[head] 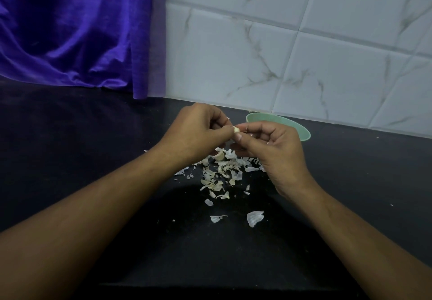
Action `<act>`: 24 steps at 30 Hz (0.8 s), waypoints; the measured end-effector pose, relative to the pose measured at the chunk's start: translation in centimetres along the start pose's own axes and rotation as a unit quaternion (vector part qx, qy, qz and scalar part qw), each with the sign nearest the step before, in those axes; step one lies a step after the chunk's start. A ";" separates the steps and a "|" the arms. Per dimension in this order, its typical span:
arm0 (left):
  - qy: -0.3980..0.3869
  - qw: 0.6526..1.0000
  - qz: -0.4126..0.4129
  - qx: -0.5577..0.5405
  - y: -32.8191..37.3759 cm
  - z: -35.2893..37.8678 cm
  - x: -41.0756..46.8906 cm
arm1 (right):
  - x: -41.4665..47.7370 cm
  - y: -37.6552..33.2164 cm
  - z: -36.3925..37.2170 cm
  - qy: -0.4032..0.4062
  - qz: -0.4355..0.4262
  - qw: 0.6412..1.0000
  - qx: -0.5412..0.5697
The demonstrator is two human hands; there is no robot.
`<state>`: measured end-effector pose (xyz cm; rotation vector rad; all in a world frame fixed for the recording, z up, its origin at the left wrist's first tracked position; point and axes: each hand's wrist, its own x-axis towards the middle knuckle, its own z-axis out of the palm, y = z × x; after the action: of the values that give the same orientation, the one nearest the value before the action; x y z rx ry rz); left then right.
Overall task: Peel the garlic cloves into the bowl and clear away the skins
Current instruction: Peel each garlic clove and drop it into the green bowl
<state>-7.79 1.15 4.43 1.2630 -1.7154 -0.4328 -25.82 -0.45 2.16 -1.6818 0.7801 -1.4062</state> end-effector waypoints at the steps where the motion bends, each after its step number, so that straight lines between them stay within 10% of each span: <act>1: -0.009 1.000 -0.003 -0.009 0.1 0.0 -0.1 | 0.0 0.0 0.0 -0.001 0.004 1.000 0.005; 24: 0.032 0.986 0.017 0.162 -0.4 -0.2 0.1 | 0.3 -0.3 -0.1 0.003 0.071 0.994 0.080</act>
<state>-7.36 0.93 4.31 1.4584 -1.7980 -0.0905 -25.85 -0.54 2.56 -1.4713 0.7534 -1.3391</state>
